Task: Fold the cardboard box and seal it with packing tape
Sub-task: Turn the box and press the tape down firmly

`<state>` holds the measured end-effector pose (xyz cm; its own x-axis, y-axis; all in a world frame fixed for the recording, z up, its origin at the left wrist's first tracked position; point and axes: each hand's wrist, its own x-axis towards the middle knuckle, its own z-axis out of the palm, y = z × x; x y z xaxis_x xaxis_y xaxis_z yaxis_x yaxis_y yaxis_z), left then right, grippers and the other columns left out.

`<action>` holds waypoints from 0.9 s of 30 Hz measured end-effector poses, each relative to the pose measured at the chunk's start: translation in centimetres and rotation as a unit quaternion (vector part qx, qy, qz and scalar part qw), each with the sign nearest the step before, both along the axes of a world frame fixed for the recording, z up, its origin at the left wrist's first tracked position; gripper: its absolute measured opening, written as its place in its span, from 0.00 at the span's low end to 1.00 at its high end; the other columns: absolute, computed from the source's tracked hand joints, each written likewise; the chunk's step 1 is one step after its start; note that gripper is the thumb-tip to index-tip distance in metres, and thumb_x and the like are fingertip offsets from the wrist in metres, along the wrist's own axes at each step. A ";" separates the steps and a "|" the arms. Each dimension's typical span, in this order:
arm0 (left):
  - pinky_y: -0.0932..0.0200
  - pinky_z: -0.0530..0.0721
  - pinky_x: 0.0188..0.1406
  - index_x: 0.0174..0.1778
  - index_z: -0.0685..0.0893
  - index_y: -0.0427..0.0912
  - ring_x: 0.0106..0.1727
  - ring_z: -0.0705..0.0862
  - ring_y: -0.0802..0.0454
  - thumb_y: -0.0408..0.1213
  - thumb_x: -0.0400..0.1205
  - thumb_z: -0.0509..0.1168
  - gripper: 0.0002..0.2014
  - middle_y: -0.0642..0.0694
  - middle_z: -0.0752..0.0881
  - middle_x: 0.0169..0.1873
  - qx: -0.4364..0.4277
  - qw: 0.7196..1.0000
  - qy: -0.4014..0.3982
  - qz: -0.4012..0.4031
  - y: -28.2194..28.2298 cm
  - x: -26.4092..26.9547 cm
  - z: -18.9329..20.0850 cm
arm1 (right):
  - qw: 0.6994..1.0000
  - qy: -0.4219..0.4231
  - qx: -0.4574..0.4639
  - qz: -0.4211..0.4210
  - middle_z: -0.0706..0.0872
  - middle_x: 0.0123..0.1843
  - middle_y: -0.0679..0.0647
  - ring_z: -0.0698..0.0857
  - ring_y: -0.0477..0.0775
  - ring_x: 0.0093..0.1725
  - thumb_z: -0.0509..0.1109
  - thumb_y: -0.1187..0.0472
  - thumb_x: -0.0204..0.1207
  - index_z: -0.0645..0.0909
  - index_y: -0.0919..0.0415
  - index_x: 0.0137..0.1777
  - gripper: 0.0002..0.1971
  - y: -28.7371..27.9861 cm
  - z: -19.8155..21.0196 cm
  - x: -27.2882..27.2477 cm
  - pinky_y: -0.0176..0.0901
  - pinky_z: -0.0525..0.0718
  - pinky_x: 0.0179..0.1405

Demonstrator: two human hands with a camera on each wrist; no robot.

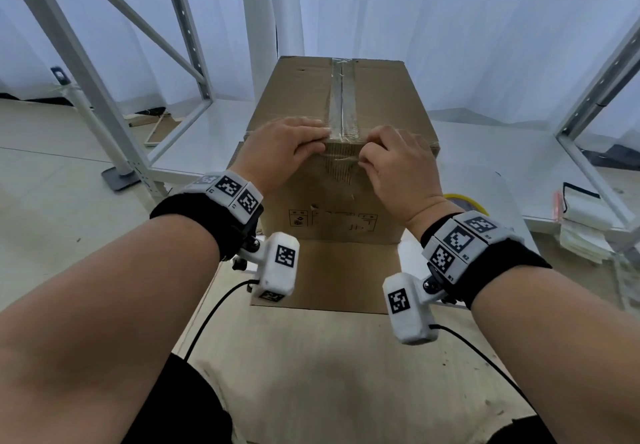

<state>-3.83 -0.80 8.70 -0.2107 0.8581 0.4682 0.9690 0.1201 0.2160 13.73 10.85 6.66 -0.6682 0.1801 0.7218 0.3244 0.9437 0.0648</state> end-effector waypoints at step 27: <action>0.43 0.68 0.65 0.64 0.72 0.44 0.62 0.75 0.40 0.61 0.71 0.70 0.33 0.42 0.76 0.61 -0.046 0.981 0.162 0.098 1.3 2.3 -2.2 | 0.997 -0.023 -0.077 0.017 0.87 0.51 0.59 0.85 0.62 0.51 0.67 0.59 0.77 0.80 0.62 0.51 0.07 -0.6 0.5 1.0 0.50 0.79 0.55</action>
